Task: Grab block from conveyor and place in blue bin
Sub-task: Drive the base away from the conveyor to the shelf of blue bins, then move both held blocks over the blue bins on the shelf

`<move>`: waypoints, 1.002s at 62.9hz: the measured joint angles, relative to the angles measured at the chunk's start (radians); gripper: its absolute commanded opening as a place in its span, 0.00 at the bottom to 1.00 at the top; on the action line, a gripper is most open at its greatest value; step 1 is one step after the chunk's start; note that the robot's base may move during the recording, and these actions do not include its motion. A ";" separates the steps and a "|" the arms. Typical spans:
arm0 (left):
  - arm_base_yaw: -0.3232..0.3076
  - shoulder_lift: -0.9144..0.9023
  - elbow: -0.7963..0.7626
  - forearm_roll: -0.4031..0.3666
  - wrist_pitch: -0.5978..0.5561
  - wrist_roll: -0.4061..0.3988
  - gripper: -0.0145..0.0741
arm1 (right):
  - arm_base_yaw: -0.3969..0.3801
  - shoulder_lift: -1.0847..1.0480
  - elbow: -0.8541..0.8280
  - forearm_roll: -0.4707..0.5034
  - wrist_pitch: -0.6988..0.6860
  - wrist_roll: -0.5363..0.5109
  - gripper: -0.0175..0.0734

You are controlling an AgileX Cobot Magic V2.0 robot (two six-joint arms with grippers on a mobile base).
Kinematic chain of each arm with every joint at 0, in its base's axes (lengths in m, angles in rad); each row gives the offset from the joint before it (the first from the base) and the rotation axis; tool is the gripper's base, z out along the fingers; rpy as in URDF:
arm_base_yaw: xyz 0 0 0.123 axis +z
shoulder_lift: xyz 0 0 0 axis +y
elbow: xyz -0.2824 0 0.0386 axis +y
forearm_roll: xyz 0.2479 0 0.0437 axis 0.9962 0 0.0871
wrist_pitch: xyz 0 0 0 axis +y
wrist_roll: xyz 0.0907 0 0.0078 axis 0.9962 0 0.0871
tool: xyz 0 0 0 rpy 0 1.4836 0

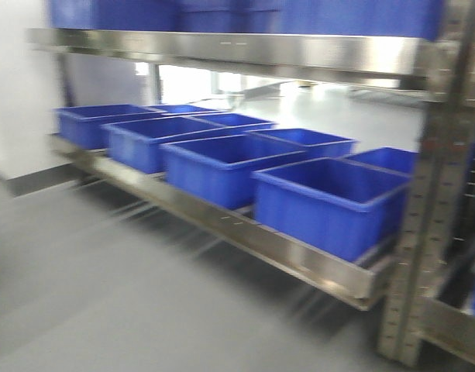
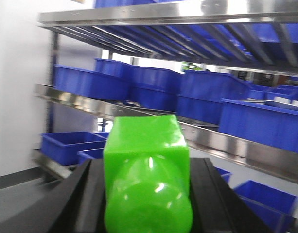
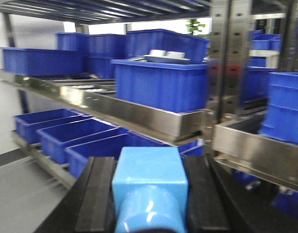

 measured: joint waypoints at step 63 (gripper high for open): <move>0.000 0.000 0.000 0.000 0.000 0.000 0.04 | 0.000 0.000 0.000 0.000 0.000 0.000 0.01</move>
